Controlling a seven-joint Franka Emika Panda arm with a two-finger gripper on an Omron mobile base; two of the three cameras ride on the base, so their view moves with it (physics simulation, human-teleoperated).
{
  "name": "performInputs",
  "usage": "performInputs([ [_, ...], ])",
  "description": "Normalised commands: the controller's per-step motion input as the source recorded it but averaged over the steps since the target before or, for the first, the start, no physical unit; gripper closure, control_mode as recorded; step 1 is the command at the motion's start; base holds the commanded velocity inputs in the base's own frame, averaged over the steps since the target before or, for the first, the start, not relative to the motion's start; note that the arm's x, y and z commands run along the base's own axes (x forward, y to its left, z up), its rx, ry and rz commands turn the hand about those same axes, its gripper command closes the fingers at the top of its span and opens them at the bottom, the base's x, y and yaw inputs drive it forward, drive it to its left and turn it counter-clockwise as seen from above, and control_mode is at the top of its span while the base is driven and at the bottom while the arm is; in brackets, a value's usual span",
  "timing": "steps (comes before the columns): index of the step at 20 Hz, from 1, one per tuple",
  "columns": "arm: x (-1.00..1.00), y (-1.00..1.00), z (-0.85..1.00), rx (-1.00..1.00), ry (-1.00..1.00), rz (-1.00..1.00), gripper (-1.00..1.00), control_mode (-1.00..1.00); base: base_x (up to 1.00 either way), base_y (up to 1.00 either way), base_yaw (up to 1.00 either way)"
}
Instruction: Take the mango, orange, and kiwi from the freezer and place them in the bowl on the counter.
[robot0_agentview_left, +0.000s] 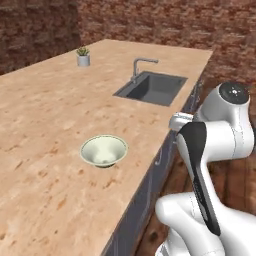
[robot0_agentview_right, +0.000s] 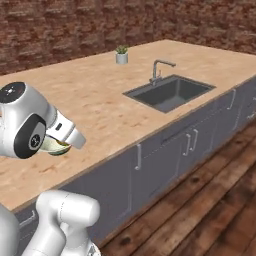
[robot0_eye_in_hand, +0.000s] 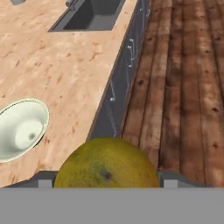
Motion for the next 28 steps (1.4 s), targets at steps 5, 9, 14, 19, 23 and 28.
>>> performInputs([
  [5, 0.00, 0.00, 0.00, 0.00, 0.00, 0.00, 1.00, 1.00, 0.29, -0.19, 0.76],
  [9, 0.00, 0.00, 0.00, 0.00, 0.00, 0.00, 1.00, 1.00, 0.43, -0.19, 0.79],
  [14, 0.00, 0.00, 0.00, 0.00, 0.00, 0.00, 1.00, 1.00, 0.51, -0.47, 0.32],
  [19, 0.00, 0.00, 0.00, 0.00, 0.00, 0.00, 1.00, 1.00, 0.61, 0.08, 0.28],
  [23, 0.00, 0.00, 0.00, 0.00, 0.00, 0.00, 1.00, 1.00, 0.43, 0.35, 0.46],
  [28, 0.79, 0.48, -0.43, 0.00, 0.19, 0.43, 1.00, -1.00, 0.00, 0.00, 0.00],
])
